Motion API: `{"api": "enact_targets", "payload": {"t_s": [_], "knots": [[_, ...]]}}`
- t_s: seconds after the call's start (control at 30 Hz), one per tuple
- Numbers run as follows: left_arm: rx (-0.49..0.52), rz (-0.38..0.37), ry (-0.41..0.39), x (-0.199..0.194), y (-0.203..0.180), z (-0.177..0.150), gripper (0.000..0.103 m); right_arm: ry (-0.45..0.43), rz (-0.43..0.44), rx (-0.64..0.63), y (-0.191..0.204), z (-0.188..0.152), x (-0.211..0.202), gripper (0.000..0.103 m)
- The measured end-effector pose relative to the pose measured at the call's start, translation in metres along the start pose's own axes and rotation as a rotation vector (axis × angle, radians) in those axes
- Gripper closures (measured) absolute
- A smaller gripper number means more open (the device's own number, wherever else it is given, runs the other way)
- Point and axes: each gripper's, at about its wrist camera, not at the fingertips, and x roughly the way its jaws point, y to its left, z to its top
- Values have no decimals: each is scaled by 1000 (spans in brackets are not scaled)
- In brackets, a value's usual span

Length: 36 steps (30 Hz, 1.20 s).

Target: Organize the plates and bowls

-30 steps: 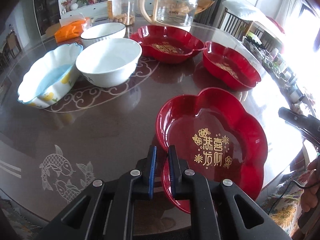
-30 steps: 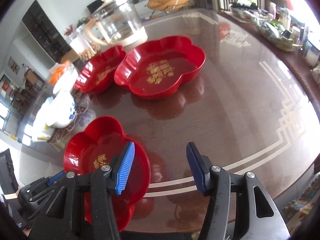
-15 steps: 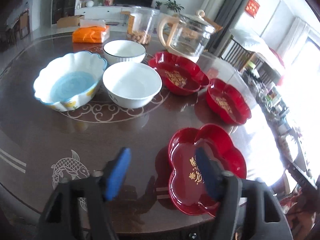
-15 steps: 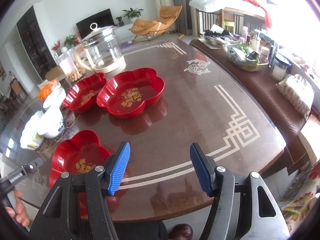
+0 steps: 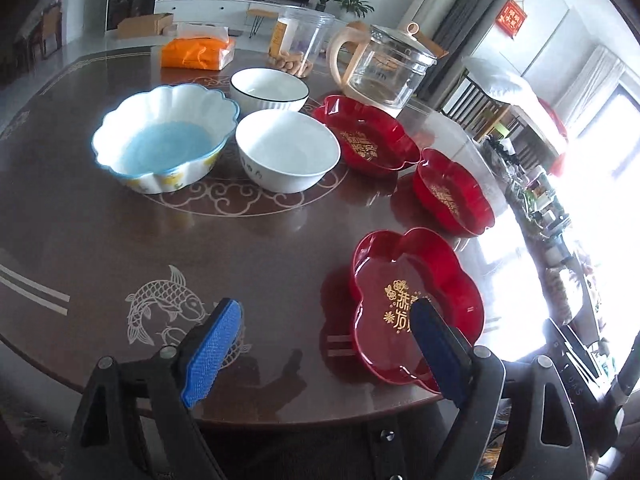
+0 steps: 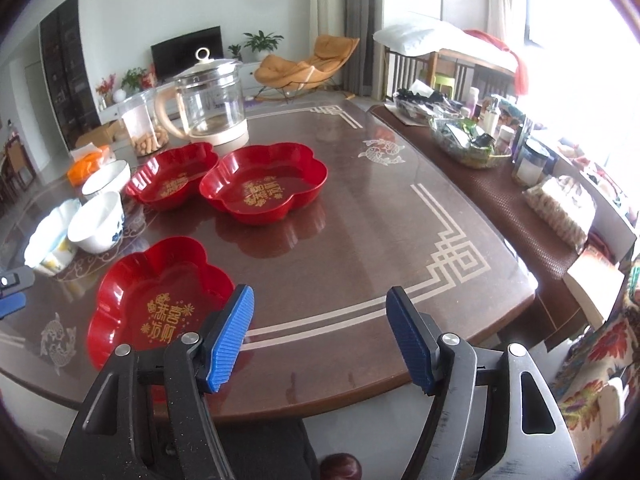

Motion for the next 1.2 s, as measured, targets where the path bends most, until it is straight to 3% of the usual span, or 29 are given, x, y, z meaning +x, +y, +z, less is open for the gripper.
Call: {"api": "enact_targets", "payload": {"t_s": [0.2,0.33,0.5,0.63,0.77,0.93,1.2], "knots": [[-43,39,34,2,26,-13,17,12,-43,-59,12,-3,-2,30],[-43,72,19,-4,38,-16,17,-47,-59,-110,19,-3,-15,30],[-78,9,-44,-21,40,-26,17,-122,16,-132,25,-4,-29,30],[54,52,-31,-24,12,-30,17,-145,107,-64,20,-2,-29,30],[76,102,-15,-19,6,-31,17,-167,203,-72,20,-3,-27,30],[86,104,24,-9,10,-30,17,-34,282,-124,24,1,-11,30],[173,91,36,-1,1,17,17,24,314,-162,10,27,4,30]]}}
